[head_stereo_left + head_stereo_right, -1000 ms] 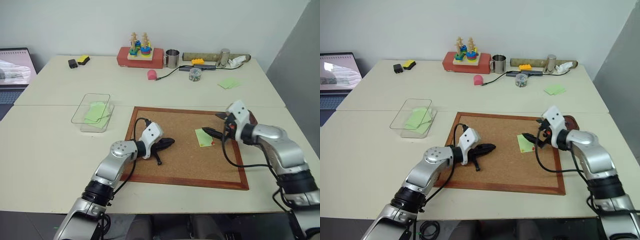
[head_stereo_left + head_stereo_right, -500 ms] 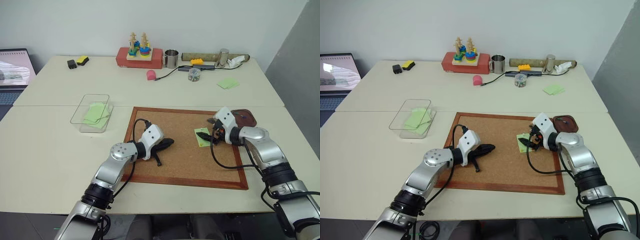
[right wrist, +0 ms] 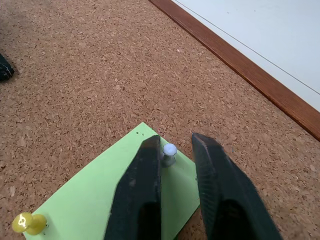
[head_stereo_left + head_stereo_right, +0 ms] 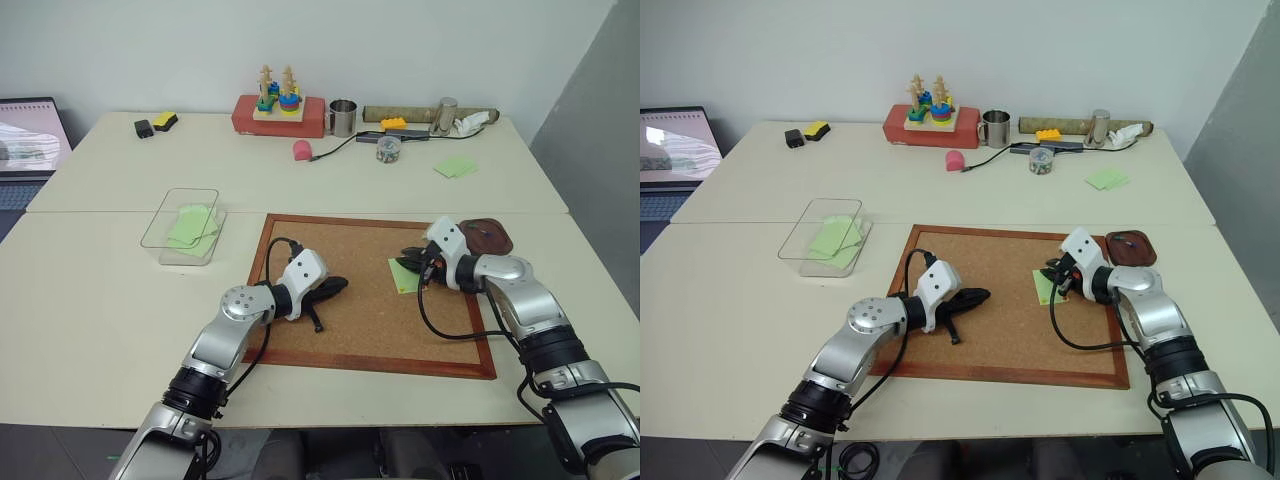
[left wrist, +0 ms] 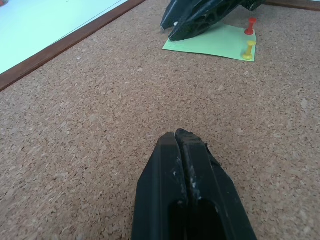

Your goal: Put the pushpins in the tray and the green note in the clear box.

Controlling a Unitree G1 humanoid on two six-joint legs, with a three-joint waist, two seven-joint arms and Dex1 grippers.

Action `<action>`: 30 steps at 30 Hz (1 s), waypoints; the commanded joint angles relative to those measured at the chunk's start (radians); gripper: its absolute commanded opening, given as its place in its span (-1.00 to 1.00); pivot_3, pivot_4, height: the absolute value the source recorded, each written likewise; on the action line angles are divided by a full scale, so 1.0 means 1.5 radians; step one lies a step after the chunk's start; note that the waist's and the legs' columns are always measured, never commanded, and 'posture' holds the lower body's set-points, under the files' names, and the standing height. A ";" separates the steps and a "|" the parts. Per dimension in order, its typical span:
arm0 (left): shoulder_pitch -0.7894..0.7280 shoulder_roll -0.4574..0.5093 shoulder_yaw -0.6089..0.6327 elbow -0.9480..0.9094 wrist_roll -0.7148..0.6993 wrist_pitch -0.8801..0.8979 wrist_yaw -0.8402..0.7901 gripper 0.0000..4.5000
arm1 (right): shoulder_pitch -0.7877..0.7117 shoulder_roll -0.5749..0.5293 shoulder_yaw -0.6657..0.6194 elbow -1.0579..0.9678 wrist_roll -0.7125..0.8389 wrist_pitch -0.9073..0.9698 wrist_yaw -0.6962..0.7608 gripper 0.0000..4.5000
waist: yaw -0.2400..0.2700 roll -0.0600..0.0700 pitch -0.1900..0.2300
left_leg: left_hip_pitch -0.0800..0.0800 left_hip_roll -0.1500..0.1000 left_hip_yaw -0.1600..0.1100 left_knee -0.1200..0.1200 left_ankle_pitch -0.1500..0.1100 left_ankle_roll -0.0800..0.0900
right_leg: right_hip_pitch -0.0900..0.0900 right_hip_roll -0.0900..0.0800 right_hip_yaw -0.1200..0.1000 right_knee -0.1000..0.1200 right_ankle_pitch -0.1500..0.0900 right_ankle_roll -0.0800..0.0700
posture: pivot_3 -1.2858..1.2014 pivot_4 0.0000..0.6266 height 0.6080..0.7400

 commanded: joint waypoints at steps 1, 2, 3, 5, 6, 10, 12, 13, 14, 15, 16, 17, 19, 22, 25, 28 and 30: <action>0.008 0.002 -0.010 0.012 0.021 0.015 0.003 -1.00 | -0.013 -0.002 -0.026 -0.017 0.010 0.008 0.005 -0.99 | 0.000 0.000 0.000 | 0.000 0.000 0.000 0.000 0.000 0.000 | 0.000 0.000 0.000 0.000 0.000 0.000 | 0.03 -0.52 1.00; 0.007 0.002 -0.010 0.013 0.021 0.015 0.004 -1.00 | -0.013 -0.001 -0.027 -0.020 0.013 0.009 0.007 -0.99 | 0.000 0.000 0.000 | 0.000 0.000 0.000 0.000 0.000 0.000 | 0.000 0.000 0.000 0.000 0.000 0.000 | 0.03 -0.52 1.00; 0.006 0.001 -0.009 0.015 0.021 0.016 0.006 -1.00 | -0.014 0.000 -0.029 -0.024 0.015 0.008 0.009 -0.99 | 0.000 0.000 0.000 | 0.000 0.000 0.000 0.000 0.000 0.000 | 0.000 0.000 0.000 0.000 0.000 0.000 | 0.03 -0.52 1.00; 0.005 -0.006 -0.002 0.020 0.016 0.024 0.015 -1.00 | -0.014 0.005 -0.035 -0.034 0.022 0.007 0.009 -0.99 | 0.000 0.000 0.000 | 0.000 0.000 0.000 0.000 0.000 0.000 | 0.000 0.000 0.000 0.000 0.000 0.000 | 0.03 -0.52 1.00; 0.005 -0.010 0.003 0.022 0.010 0.032 0.020 -1.00 | -0.014 0.008 -0.038 -0.040 0.028 0.011 0.011 -0.99 | 0.000 0.000 0.000 | 0.000 0.000 0.000 0.000 0.000 0.000 | 0.000 0.000 0.000 0.000 0.000 0.000 | 0.03 -0.52 1.00; 0.006 -0.014 0.009 0.032 0.016 0.039 0.030 -1.00 | -0.011 0.013 -0.046 -0.055 0.037 0.021 0.018 -0.99 | 0.001 0.000 0.000 | 0.000 0.000 0.000 0.000 0.000 0.000 | 0.000 0.000 0.000 0.000 0.000 0.000 | 0.03 -0.52 1.00; 0.009 -0.017 0.013 0.031 0.013 0.046 0.033 -1.00 | -0.008 0.014 -0.051 -0.060 0.040 0.026 0.020 -0.99 | 0.001 0.000 0.000 | 0.000 0.000 0.000 0.000 0.000 0.000 | 0.000 0.000 0.000 0.000 0.000 0.000 | 0.03 -0.52 1.00; 0.010 -0.018 0.014 0.031 0.013 0.047 0.034 -1.00 | -0.007 0.014 -0.054 -0.063 0.043 0.031 0.020 -0.99 | 0.001 0.000 0.000 | 0.000 0.000 0.000 0.000 0.000 0.000 | 0.000 0.000 0.000 0.000 0.000 0.000 | 0.03 -0.52 1.00; 0.011 -0.017 0.014 0.031 0.013 0.048 0.034 -1.00 | -0.005 0.015 -0.058 -0.068 0.047 0.037 0.019 -0.99 | 0.001 0.000 0.000 | 0.000 0.000 0.000 0.000 0.000 0.000 | 0.000 0.000 0.000 0.000 0.000 0.000 | 0.03 -0.52 1.00; 0.013 -0.017 0.013 0.031 0.012 0.050 0.033 -1.00 | -0.003 0.015 -0.062 -0.072 0.051 0.043 0.018 -0.99 | 0.001 0.000 0.000 | 0.000 0.000 0.000 0.000 0.000 0.000 | 0.000 0.000 0.000 0.000 0.000 0.000 | 0.03 -0.52 1.00; 0.015 -0.017 0.012 0.030 0.012 0.052 0.033 -1.00 | -0.002 0.015 -0.064 -0.076 0.053 0.048 0.018 -0.99 | 0.001 0.000 0.000 | 0.000 0.000 0.000 0.000 0.000 0.000 | 0.000 0.000 0.000 0.000 0.000 0.000 | 0.03 -0.52 1.00; 0.017 -0.017 0.012 0.029 0.013 0.053 0.033 -1.00 | 0.000 0.014 -0.065 -0.081 0.054 0.052 0.018 -0.99 | 0.001 0.000 0.000 | 0.000 0.000 0.000 0.000 0.000 0.000 | 0.000 0.000 0.000 0.000 0.000 0.000 | 0.03 -0.52 1.00; 0.021 -0.017 0.010 0.027 0.014 0.054 0.034 -1.00 | 0.005 0.013 -0.067 -0.093 0.057 0.059 0.019 -0.99 | 0.000 0.000 0.000 | 0.000 0.000 0.000 0.000 0.000 0.000 | 0.000 0.000 0.000 0.000 0.000 0.000 | 0.03 -0.52 1.00; 0.026 -0.017 0.007 0.026 0.016 0.055 0.033 -1.00 | 0.008 0.013 -0.074 -0.107 0.061 0.068 0.016 -0.99 | 0.000 0.000 0.000 | 0.001 0.000 -0.001 0.000 0.000 0.000 | 0.001 0.000 0.000 0.000 0.000 0.000 | 0.03 -0.52 1.00; 0.030 -0.016 0.004 0.025 0.019 0.054 0.031 -1.00 | 0.009 0.011 -0.076 -0.112 0.065 0.071 0.014 -0.99 | 0.000 0.000 0.000 | 0.001 0.000 -0.001 0.000 0.000 0.000 | 0.001 0.000 0.000 0.000 0.000 0.000 | 0.03 -0.52 1.00; 0.033 -0.016 0.003 0.023 0.019 0.055 0.030 -1.00 | 0.009 0.008 -0.080 -0.120 0.070 0.075 0.014 -0.99 | 0.000 0.001 0.000 | 0.001 0.000 0.000 0.000 0.000 0.000 | 0.001 0.001 0.000 0.000 0.001 0.000 | 0.03 -0.52 1.00; 0.034 -0.016 0.001 0.023 0.020 0.056 0.030 -1.00 | 0.005 0.005 -0.090 -0.133 0.080 0.085 0.016 -0.99 | 0.000 0.001 0.000 | 0.001 0.000 0.000 0.000 0.000 0.000 | 0.001 0.001 0.000 0.000 0.001 0.000 | 0.03 -0.52 1.00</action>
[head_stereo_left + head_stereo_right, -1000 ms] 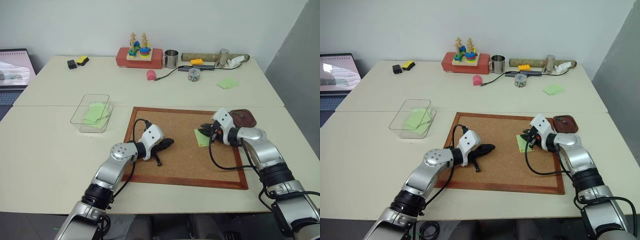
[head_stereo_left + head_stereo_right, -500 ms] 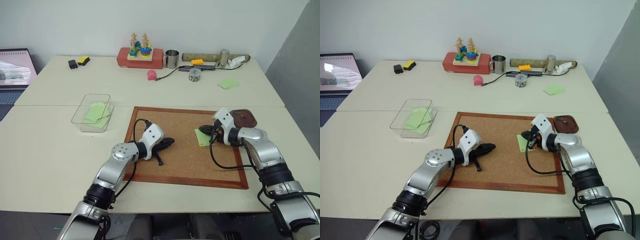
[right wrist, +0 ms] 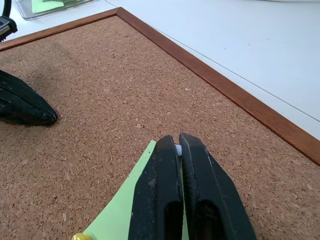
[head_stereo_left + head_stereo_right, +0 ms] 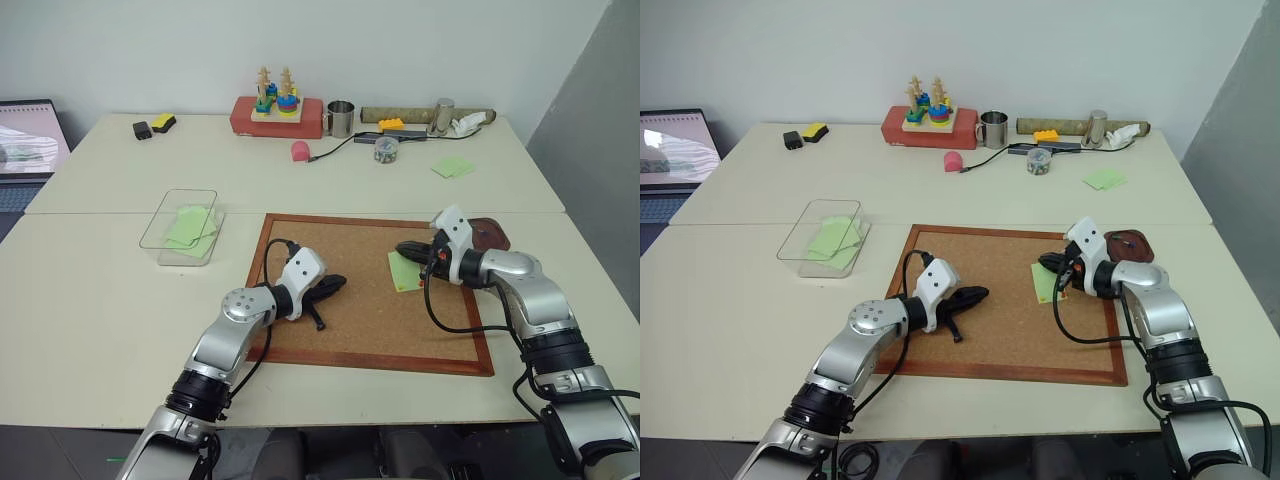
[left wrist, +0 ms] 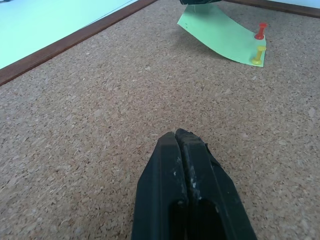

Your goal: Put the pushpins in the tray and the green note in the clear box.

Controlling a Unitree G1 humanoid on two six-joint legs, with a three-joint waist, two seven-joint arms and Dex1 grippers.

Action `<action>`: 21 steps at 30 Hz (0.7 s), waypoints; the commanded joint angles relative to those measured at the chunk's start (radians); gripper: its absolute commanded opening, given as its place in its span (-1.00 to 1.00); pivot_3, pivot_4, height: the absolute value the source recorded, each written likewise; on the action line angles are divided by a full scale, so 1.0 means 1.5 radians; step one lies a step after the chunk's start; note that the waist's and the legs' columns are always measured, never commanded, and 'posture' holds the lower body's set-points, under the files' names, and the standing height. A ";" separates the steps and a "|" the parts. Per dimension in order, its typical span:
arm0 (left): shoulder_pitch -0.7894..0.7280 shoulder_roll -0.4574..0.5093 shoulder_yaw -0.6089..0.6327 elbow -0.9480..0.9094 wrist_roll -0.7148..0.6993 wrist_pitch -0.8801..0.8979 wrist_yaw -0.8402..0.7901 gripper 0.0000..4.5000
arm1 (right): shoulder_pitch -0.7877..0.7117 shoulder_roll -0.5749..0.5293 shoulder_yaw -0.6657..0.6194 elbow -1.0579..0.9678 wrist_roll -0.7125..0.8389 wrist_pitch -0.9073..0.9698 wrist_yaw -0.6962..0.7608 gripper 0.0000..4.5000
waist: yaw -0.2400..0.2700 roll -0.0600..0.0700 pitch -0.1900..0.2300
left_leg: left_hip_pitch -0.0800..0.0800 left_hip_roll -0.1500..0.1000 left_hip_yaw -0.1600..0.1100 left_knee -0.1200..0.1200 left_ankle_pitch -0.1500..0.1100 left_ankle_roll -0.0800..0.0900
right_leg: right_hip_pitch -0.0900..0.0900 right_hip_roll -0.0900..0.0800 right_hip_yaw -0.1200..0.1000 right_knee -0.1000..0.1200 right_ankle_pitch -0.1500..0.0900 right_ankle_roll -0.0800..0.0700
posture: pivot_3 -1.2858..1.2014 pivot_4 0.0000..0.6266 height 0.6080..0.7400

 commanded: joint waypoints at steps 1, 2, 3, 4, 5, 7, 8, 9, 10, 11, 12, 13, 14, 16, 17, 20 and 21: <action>0.023 0.004 -0.017 0.025 0.022 0.027 0.005 -1.00 | -0.007 -0.010 -0.035 -0.055 0.029 0.011 0.004 -0.99 | 0.000 0.000 0.000 | 0.000 0.000 0.000 0.000 0.000 0.000 | 0.000 0.000 0.000 0.000 0.000 0.000 | 0.03 -0.52 1.00; 0.024 0.004 -0.017 0.024 0.022 0.027 0.005 -1.00 | -0.007 -0.014 -0.038 -0.061 0.032 0.015 0.005 -0.99 | 0.000 0.000 0.000 | 0.000 0.000 0.000 0.000 0.000 0.000 | 0.000 0.000 0.000 0.000 0.000 0.000 | 0.03 -0.52 1.00; 0.025 0.004 -0.018 0.023 0.022 0.027 0.006 -1.00 | -0.007 -0.018 -0.042 -0.067 0.035 0.018 0.005 -0.99 | 0.000 0.000 0.000 | 0.000 0.000 0.000 0.000 0.000 0.000 | 0.000 0.000 0.000 0.000 0.000 0.000 | 0.03 -0.52 1.00; 0.026 0.003 -0.019 0.024 0.022 0.027 0.006 -1.00 | -0.008 -0.021 -0.049 -0.073 0.039 0.021 0.002 -0.99 | 0.000 0.000 0.000 | 0.000 0.000 0.000 0.000 0.000 0.000 | 0.000 0.000 0.000 0.000 0.000 0.000 | 0.03 -0.52 1.00; 0.027 0.003 -0.020 0.024 0.022 0.027 0.007 -1.00 | -0.008 -0.024 -0.055 -0.078 0.042 0.024 -0.001 -0.99 | 0.000 0.000 0.000 | 0.000 0.000 0.000 0.000 0.000 0.000 | 0.000 0.000 0.000 0.000 0.000 0.000 | 0.03 -0.52 1.00; 0.028 0.002 -0.021 0.024 0.023 0.026 0.008 -1.00 | -0.007 -0.046 -0.069 -0.091 0.039 0.026 -0.006 -0.99 | 0.000 0.000 0.000 | 0.000 0.000 0.000 0.000 0.000 0.000 | 0.000 0.000 0.000 0.000 0.000 0.000 | 0.03 -0.52 1.00; 0.028 0.001 -0.022 0.024 0.022 0.026 0.009 -1.00 | -0.006 -0.059 -0.076 -0.091 0.030 0.027 -0.014 -0.99 | 0.000 0.000 0.000 | 0.000 0.000 0.000 0.000 0.000 0.000 | 0.000 0.000 0.000 0.000 0.000 0.000 | 0.03 -0.52 1.00; 0.029 0.001 -0.022 0.024 0.022 0.026 0.010 -1.00 | -0.006 -0.068 -0.080 -0.091 0.024 0.027 -0.020 -0.99 | 0.000 0.001 0.000 | 0.000 0.000 0.000 0.000 0.000 0.000 | 0.000 0.000 0.000 0.000 0.000 0.000 | 0.03 -0.52 1.00; 0.029 0.001 -0.022 0.024 0.023 0.025 0.010 -1.00 | -0.004 -0.082 -0.082 -0.086 0.012 0.023 -0.027 -0.99 | 0.000 0.001 0.000 | 0.000 0.000 0.000 0.000 0.000 0.000 | 0.000 0.000 0.000 0.000 0.000 0.000 | 0.03 -0.52 1.00; 0.029 0.001 -0.022 0.024 0.023 0.025 0.011 -1.00 | -0.001 -0.094 -0.083 -0.080 0.000 0.017 -0.034 -0.99 | 0.000 0.000 0.000 | 0.000 0.000 0.000 0.000 0.000 0.000 | 0.000 0.000 0.000 -0.001 0.000 0.000 | 0.03 -0.52 1.00; 0.030 0.001 -0.024 0.023 0.024 0.024 0.012 -1.00 | 0.005 -0.109 -0.086 -0.071 -0.015 0.006 -0.044 -0.99 | 0.000 0.001 0.000 | 0.000 0.000 0.000 0.000 0.000 0.000 | 0.000 0.000 0.000 -0.001 0.000 0.000 | 0.03 -0.52 1.00; 0.031 0.001 -0.025 0.023 0.025 0.023 0.012 -1.00 | 0.010 -0.125 -0.089 -0.061 -0.031 -0.005 -0.056 -0.99 | 0.000 0.001 -0.001 | 0.000 0.000 0.000 0.000 0.000 0.000 | 0.000 0.000 0.000 -0.001 0.000 0.000 | 0.03 -0.52 1.00; 0.031 0.002 -0.027 0.024 0.027 0.021 0.012 -1.00 | 0.017 -0.139 -0.093 -0.049 -0.047 -0.015 -0.070 -0.99 | 0.000 0.001 -0.001 | 0.000 0.000 0.000 0.000 0.000 0.000 | 0.000 0.000 0.000 -0.001 0.000 0.000 | 0.03 -0.52 1.00; 0.030 0.002 -0.029 0.026 0.029 0.018 0.011 -1.00 | 0.025 -0.154 -0.103 -0.027 -0.070 -0.029 -0.102 -0.99 | 0.000 0.001 -0.001 | 0.000 0.000 0.000 -0.001 0.000 0.000 | 0.000 0.000 0.000 -0.001 -0.001 0.001 | 0.03 -0.52 1.00; 0.029 0.002 -0.029 0.028 0.029 0.018 0.010 -1.00 | 0.027 -0.156 -0.108 -0.009 -0.084 -0.036 -0.129 -0.99 | 0.000 0.001 -0.001 | 0.000 0.000 0.000 -0.001 0.000 0.000 | 0.000 0.000 0.000 -0.001 -0.001 0.002 | 0.03 -0.52 1.00; 0.026 0.002 -0.032 0.032 0.030 0.014 0.006 -1.00 | 0.023 -0.145 -0.113 0.039 -0.108 -0.051 -0.186 -0.99 | 0.000 0.002 -0.001 | 0.000 0.000 0.001 0.000 0.000 0.000 | 0.000 0.000 0.001 -0.001 -0.001 0.003 | 0.03 -0.52 1.00; 0.023 0.001 -0.033 0.036 0.031 0.012 0.005 -1.00 | 0.018 -0.139 -0.110 0.058 -0.113 -0.059 -0.196 -0.99 | 0.000 0.002 -0.001 | 0.000 0.000 0.001 0.000 0.000 0.000 | 0.000 0.000 0.001 -0.001 -0.001 0.003 | 0.03 -0.52 1.00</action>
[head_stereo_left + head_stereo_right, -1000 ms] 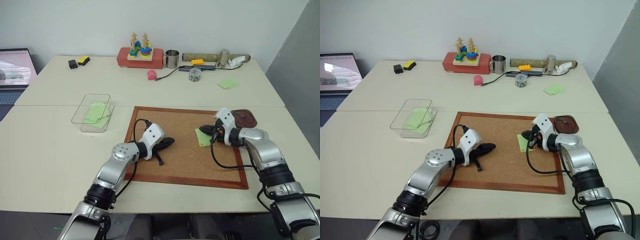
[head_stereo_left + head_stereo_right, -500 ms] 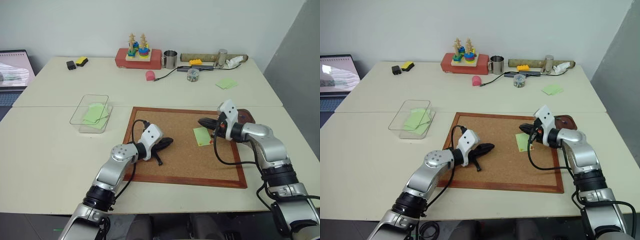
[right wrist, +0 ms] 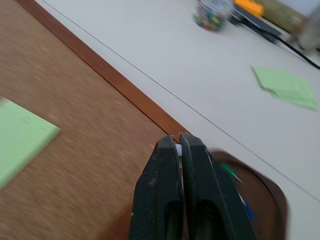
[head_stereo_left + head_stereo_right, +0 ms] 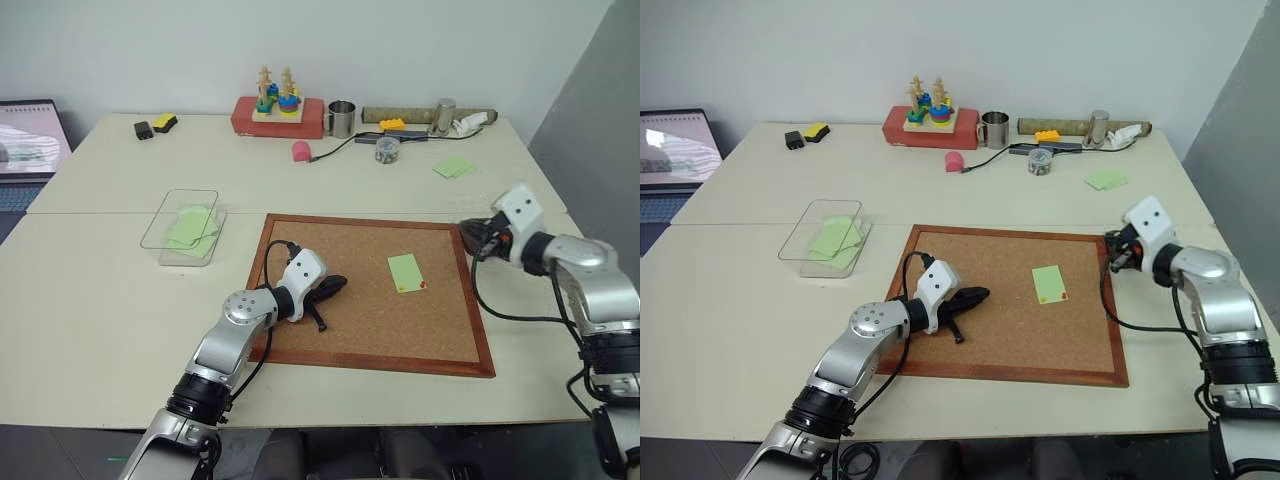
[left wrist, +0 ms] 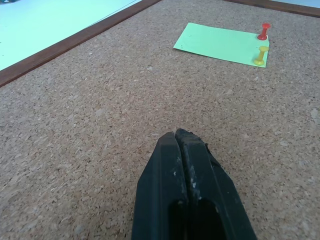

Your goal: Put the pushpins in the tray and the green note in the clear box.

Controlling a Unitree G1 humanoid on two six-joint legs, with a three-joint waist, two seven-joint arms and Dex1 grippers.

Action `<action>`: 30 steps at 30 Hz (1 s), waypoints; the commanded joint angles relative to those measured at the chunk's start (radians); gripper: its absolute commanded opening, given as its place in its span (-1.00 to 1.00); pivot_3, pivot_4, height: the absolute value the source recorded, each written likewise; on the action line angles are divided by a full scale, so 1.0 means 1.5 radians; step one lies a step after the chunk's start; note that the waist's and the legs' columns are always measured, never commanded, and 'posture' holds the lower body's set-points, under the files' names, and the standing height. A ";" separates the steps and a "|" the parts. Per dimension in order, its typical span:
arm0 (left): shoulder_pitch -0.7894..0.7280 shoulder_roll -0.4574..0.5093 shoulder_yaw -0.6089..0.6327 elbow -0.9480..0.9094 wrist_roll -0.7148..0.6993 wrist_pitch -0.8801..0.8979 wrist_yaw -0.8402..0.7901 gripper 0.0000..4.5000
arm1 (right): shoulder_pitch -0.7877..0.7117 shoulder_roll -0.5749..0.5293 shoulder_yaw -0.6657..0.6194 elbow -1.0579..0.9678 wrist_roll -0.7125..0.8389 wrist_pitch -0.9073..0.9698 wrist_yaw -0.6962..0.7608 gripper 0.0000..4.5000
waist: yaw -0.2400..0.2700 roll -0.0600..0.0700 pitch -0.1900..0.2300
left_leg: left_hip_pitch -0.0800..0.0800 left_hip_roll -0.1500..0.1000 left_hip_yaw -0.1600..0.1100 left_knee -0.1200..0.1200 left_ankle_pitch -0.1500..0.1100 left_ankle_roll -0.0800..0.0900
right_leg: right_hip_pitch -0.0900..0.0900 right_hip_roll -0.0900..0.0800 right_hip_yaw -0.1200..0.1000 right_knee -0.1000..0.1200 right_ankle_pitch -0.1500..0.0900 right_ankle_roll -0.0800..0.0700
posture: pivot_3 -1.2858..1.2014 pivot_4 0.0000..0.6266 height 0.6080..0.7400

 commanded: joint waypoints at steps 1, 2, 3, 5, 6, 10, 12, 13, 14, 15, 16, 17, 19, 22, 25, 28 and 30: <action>0.015 0.003 -0.025 0.043 0.028 0.013 -0.004 -1.00 | -0.015 0.009 -0.015 0.038 -0.023 -0.036 -0.047 -0.99 | 0.000 0.000 0.000 | 0.000 0.000 0.000 0.000 0.000 0.000 | 0.000 0.000 0.000 0.000 0.000 0.000 | 0.03 -0.52 1.00; 0.012 0.003 -0.026 0.046 0.029 0.011 -0.004 -1.00 | -0.022 0.015 -0.012 0.056 -0.028 -0.044 -0.054 -0.99 | 0.000 0.001 0.000 | 0.000 0.000 0.000 0.000 0.000 0.000 | 0.000 0.000 0.000 0.000 0.000 0.000 | 0.03 -0.52 1.00; 0.011 0.003 -0.026 0.048 0.030 0.010 -0.005 -1.00 | -0.028 0.019 -0.010 0.073 -0.032 -0.052 -0.061 -0.99 | 0.000 0.001 0.000 | 0.000 0.000 0.000 0.000 0.000 0.000 | 0.000 0.000 0.000 0.000 0.000 0.000 | 0.03 -0.52 1.00; 0.009 0.002 -0.027 0.050 0.031 0.008 -0.004 -1.00 | -0.043 0.030 -0.008 0.106 -0.035 -0.061 -0.069 -0.99 | 0.000 0.001 -0.001 | 0.000 0.000 0.000 0.000 0.000 0.000 | 0.000 0.000 0.000 0.000 0.000 0.000 | 0.03 -0.52 1.00; 0.009 0.003 -0.027 0.051 0.031 0.008 -0.004 -1.00 | -0.050 0.034 -0.005 0.122 -0.038 -0.067 -0.072 -0.99 | 0.000 0.001 -0.001 | 0.000 0.000 0.000 0.000 0.000 0.000 | 0.000 0.000 0.000 0.000 0.000 0.000 | 0.03 -0.52 1.00; 0.019 0.007 -0.026 0.044 0.030 0.006 -0.002 -1.00 | -0.072 0.048 -0.001 0.182 -0.049 -0.098 -0.080 -0.99 | -0.001 0.001 -0.001 | 0.000 0.000 0.000 0.000 0.000 0.000 | 0.000 0.000 0.000 0.000 0.000 0.001 | 0.03 -0.52 1.00; 0.021 0.009 -0.025 0.042 0.030 0.006 -0.001 -1.00 | -0.082 0.052 -0.001 0.206 -0.053 -0.112 -0.085 -0.99 | -0.001 0.001 -0.001 | 0.000 0.000 0.000 0.000 0.000 0.000 | 0.000 0.000 0.000 0.000 0.000 0.001 | 0.03 -0.52 1.00; 0.022 0.009 -0.025 0.041 0.030 0.006 -0.001 -1.00 | -0.085 0.052 0.000 0.214 -0.055 -0.117 -0.086 -0.90 | -0.001 0.001 -0.001 | 0.000 0.000 0.000 0.000 0.000 0.000 | 0.000 0.000 0.000 0.000 0.000 0.001 | 0.03 -0.52 1.00; 0.023 0.010 -0.025 0.041 0.030 0.006 -0.001 -1.00 | -0.087 0.053 0.000 0.219 -0.056 -0.121 -0.086 -0.79 | -0.001 0.001 -0.001 | 0.000 0.000 0.000 0.000 0.000 0.000 | 0.000 0.000 0.000 0.000 0.000 0.001 | 0.03 -0.52 1.00; 0.022 0.009 -0.025 0.041 0.030 0.006 0.000 -1.00 | -0.090 0.054 0.000 0.224 -0.055 -0.123 -0.087 -0.75 | -0.001 0.001 -0.001 | 0.000 0.000 0.000 0.000 0.000 0.000 | 0.000 0.000 0.000 0.000 0.000 0.001 | 0.03 -0.52 1.00; 0.022 0.009 -0.025 0.041 0.031 0.006 0.001 -1.00 | -0.092 0.055 0.000 0.227 -0.054 -0.124 -0.087 -0.61 | -0.001 0.001 -0.001 | 0.000 0.000 0.000 0.000 0.000 0.000 | 0.000 0.000 0.000 0.000 0.000 0.001 | 0.03 -0.52 1.00; 0.022 0.009 -0.025 0.041 0.031 0.006 0.002 -1.00 | -0.094 0.056 -0.001 0.229 -0.054 -0.125 -0.087 -0.55 | -0.001 0.001 -0.001 | 0.000 0.000 0.000 0.000 0.000 0.000 | 0.000 0.000 0.000 0.000 0.000 0.001 | 0.03 -0.52 1.00; 0.022 0.009 -0.025 0.041 0.031 0.007 0.003 -1.00 | -0.096 0.057 -0.007 0.228 -0.050 -0.125 -0.089 -0.37 | -0.001 0.001 -0.001 | 0.000 0.000 0.000 0.000 0.000 0.000 | 0.000 0.000 0.000 0.000 0.000 0.001 | 0.03 -0.52 1.00; 0.020 0.008 -0.024 0.044 0.031 0.006 0.003 -1.00 | -0.095 0.059 -0.017 0.208 -0.033 -0.117 -0.079 -0.12 | -0.002 0.001 -0.001 | 0.000 0.000 0.000 0.000 0.000 0.000 | 0.000 0.000 0.000 0.000 0.000 0.001 | 0.03 -0.52 1.00; 0.019 0.008 -0.025 0.045 0.032 0.005 0.002 -1.00 | -0.091 0.058 -0.032 0.178 -0.015 -0.102 -0.077 0.20 | -0.001 0.001 -0.001 | 0.000 0.000 0.000 0.000 0.000 0.000 | 0.000 0.000 0.000 0.000 0.000 0.001 | 0.03 -0.52 1.00; 0.018 0.008 -0.025 0.047 0.032 0.004 0.001 -1.00 | -0.081 0.052 -0.042 0.140 -0.002 -0.090 -0.067 0.48 | -0.001 0.001 -0.001 | 0.000 0.000 0.000 0.000 0.000 0.000 | 0.000 0.000 0.000 0.000 0.000 0.001 | 0.03 -0.52 1.00; 0.018 0.008 -0.026 0.047 0.032 0.003 0.000 -1.00 | -0.071 0.047 -0.051 0.100 0.015 -0.072 -0.055 0.56 | -0.001 0.002 -0.001 | 0.000 0.000 0.000 0.000 0.000 0.000 | 0.000 0.000 0.000 0.000 0.000 0.001 | 0.03 -0.52 1.00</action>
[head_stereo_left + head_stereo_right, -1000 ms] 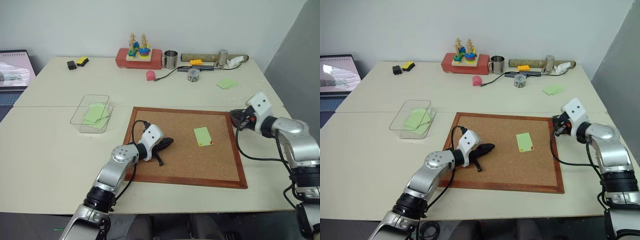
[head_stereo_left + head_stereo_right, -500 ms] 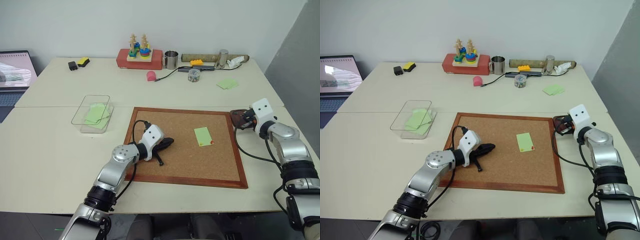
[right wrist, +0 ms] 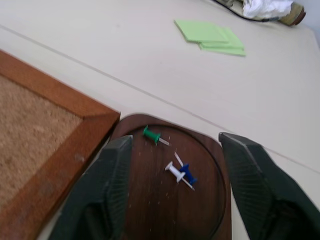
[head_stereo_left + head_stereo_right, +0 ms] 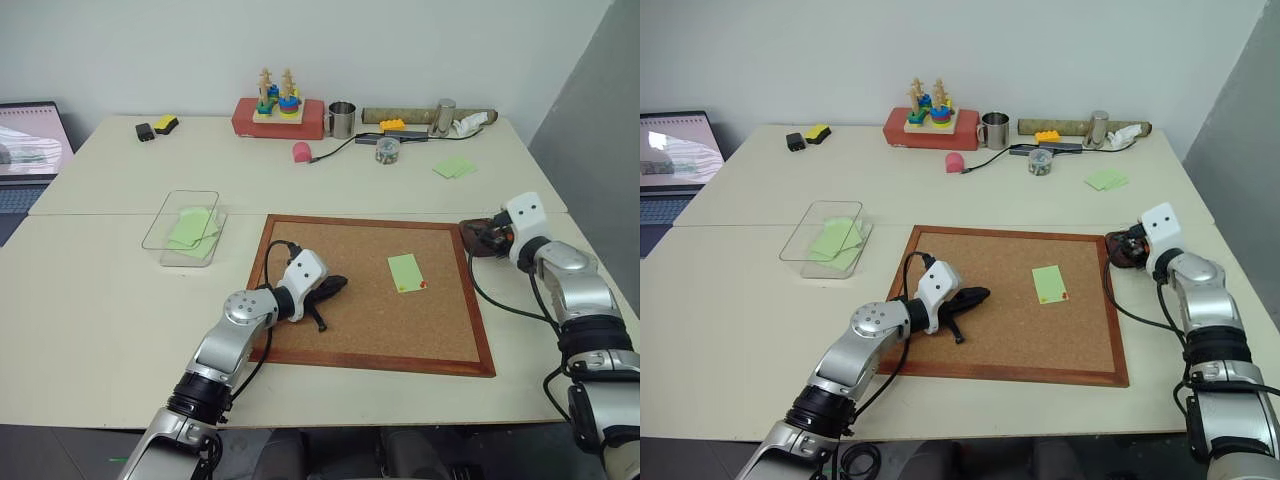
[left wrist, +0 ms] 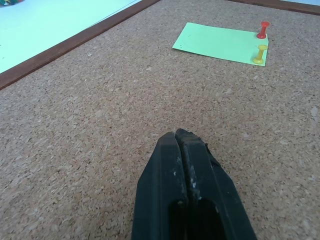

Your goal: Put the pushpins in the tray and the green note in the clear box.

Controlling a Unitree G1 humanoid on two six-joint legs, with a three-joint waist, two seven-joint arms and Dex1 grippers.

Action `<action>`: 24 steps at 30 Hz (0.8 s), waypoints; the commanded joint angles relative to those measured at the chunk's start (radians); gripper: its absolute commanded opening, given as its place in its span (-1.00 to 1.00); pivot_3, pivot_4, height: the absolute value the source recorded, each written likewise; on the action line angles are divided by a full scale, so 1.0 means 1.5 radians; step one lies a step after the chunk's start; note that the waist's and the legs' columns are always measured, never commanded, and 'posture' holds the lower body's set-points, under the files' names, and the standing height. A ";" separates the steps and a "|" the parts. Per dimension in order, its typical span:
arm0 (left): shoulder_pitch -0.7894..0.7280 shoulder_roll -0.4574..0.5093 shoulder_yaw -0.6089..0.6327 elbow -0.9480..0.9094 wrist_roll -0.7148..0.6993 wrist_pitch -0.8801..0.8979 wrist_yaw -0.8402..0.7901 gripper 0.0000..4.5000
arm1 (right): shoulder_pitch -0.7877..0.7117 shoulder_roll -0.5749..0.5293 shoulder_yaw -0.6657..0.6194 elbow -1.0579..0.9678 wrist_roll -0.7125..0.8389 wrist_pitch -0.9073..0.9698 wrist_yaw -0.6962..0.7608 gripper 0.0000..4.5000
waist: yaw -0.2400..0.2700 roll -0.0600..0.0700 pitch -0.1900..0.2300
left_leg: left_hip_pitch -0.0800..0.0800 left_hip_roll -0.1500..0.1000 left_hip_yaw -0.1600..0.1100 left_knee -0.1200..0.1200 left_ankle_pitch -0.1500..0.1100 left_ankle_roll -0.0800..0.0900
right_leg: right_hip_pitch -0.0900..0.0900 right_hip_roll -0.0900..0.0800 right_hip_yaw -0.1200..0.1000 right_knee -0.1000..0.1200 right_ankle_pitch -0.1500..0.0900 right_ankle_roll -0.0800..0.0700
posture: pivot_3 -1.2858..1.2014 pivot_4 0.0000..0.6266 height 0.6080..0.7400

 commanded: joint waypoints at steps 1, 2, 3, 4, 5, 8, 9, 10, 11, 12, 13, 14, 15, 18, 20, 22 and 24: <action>0.020 0.008 -0.022 0.038 0.031 0.017 0.000 -1.00 | 0.015 -0.018 -0.035 -0.108 0.040 0.034 0.029 0.56 | 0.000 0.000 0.000 | 0.000 0.000 0.000 0.000 0.000 0.000 | 0.000 0.000 0.000 0.000 0.000 0.000 | 0.03 -0.52 1.00; 0.019 0.008 -0.022 0.039 0.031 0.016 -0.001 -1.00 | 0.020 -0.019 -0.040 -0.128 0.047 0.045 0.035 0.56 | 0.000 0.000 0.000 | 0.000 0.000 0.000 0.000 0.000 0.000 | 0.000 0.000 0.000 0.000 0.000 0.000 | 0.03 -0.52 1.00; 0.019 0.008 -0.022 0.039 0.031 0.016 0.000 -1.00 | 0.027 -0.022 -0.046 -0.153 0.058 0.058 0.042 0.56 | 0.000 0.000 0.000 | 0.000 0.000 0.000 0.000 0.000 0.000 | 0.000 0.000 0.000 0.000 0.000 0.000 | 0.03 -0.52 1.00; 0.019 0.008 -0.023 0.040 0.031 0.015 0.000 -1.00 | 0.037 -0.025 -0.051 -0.180 0.070 0.072 0.052 0.56 | 0.000 0.000 0.000 | 0.000 0.000 0.000 0.000 0.000 0.000 | 0.000 0.000 0.000 0.000 0.000 0.000 | 0.03 -0.52 1.00; 0.019 0.008 -0.023 0.039 0.032 0.015 0.000 -1.00 | 0.046 -0.028 -0.056 -0.202 0.080 0.085 0.059 0.56 | 0.001 0.000 0.000 | 0.000 0.000 0.000 0.000 0.000 0.000 | 0.000 0.000 0.000 0.000 0.000 0.000 | 0.03 -0.52 1.00; 0.020 0.008 -0.026 0.038 0.033 0.014 0.001 -1.00 | 0.082 -0.040 -0.066 -0.271 0.100 0.114 0.080 0.56 | 0.001 0.000 0.000 | 0.000 0.000 0.000 0.000 0.000 0.000 | 0.000 0.000 0.000 0.000 0.000 0.000 | 0.03 -0.52 1.00; 0.020 0.009 -0.026 0.039 0.033 0.013 0.000 -1.00 | 0.097 -0.045 -0.068 -0.299 0.110 0.123 0.091 0.56 | 0.001 0.000 0.000 | 0.000 0.000 0.000 0.000 0.000 0.000 | 0.000 0.000 0.000 0.000 0.000 0.000 | 0.03 -0.52 1.00; 0.020 0.009 -0.026 0.039 0.033 0.013 0.000 -1.00 | 0.112 -0.049 -0.069 -0.321 0.118 0.130 0.101 0.56 | 0.001 0.001 0.000 | 0.000 0.000 0.000 0.000 0.000 0.000 | 0.000 0.000 0.000 -0.001 0.000 0.000 | 0.03 -0.52 1.00; 0.020 0.009 -0.026 0.040 0.033 0.012 0.000 -1.00 | 0.127 -0.052 -0.070 -0.343 0.125 0.134 0.109 0.56 | 0.001 0.001 0.000 | 0.000 0.000 0.000 0.000 0.000 0.000 | 0.000 0.000 0.000 -0.001 0.000 0.000 | 0.03 -0.52 1.00; 0.020 0.009 -0.026 0.040 0.033 0.012 0.000 -1.00 | 0.137 -0.054 -0.073 -0.359 0.131 0.135 0.114 0.56 | 0.001 0.001 0.000 | 0.000 0.000 0.000 0.000 0.000 0.000 | 0.000 0.000 0.000 -0.001 0.000 0.000 | 0.03 -0.52 1.00; 0.021 0.009 -0.026 0.039 0.034 0.012 0.000 -1.00 | 0.147 -0.053 -0.079 -0.376 0.141 0.142 0.115 0.56 | 0.001 0.001 0.000 | 0.000 0.000 0.000 0.000 0.000 0.000 | 0.000 0.000 0.000 -0.001 0.000 0.000 | 0.03 -0.52 1.00; 0.021 0.009 -0.027 0.039 0.034 0.011 0.001 -1.00 | 0.158 -0.052 -0.084 -0.396 0.152 0.147 0.119 0.56 | 0.001 0.001 0.000 | 0.000 0.000 0.000 0.000 0.000 0.000 | 0.000 0.000 0.000 -0.001 0.000 0.000 | 0.03 -0.52 1.00; 0.022 0.009 -0.027 0.038 0.034 0.011 0.000 -1.00 | 0.169 -0.050 -0.088 -0.416 0.163 0.151 0.125 0.56 | 0.001 0.001 0.000 | 0.000 0.000 0.000 0.000 0.000 0.000 | 0.000 0.000 0.000 -0.001 0.000 0.000 | 0.03 -0.52 1.00; 0.024 0.010 -0.027 0.037 0.035 0.009 -0.001 -1.00 | 0.210 -0.052 -0.090 -0.475 0.196 0.161 0.153 0.56 | 0.001 0.001 0.000 | 0.000 0.000 0.000 0.000 0.000 0.000 | 0.000 0.000 0.000 -0.001 0.000 0.000 | 0.03 -0.52 1.00; 0.025 0.010 -0.027 0.037 0.036 0.009 0.000 -1.00 | 0.246 -0.061 -0.081 -0.514 0.210 0.170 0.177 0.56 | 0.001 0.001 -0.001 | 0.000 0.000 0.000 0.000 0.000 0.000 | 0.000 0.000 0.000 -0.001 0.000 0.000 | 0.03 -0.52 1.00; 0.027 0.010 -0.028 0.035 0.037 0.008 0.000 -1.00 | 0.290 -0.073 -0.068 -0.553 0.213 0.173 0.199 0.56 | 0.003 0.001 -0.001 | 0.000 0.000 0.000 0.000 0.000 0.000 | 0.000 0.000 0.000 -0.001 0.000 0.000 | 0.03 -0.52 1.00; 0.027 0.011 -0.028 0.036 0.037 0.008 0.000 -1.00 | 0.327 -0.079 -0.057 -0.585 0.215 0.182 0.206 0.56 | 0.002 0.001 -0.001 | -0.001 0.000 -0.001 -0.001 0.000 0.000 | 0.000 0.000 -0.001 -0.002 0.000 0.000 | 0.03 -0.52 1.00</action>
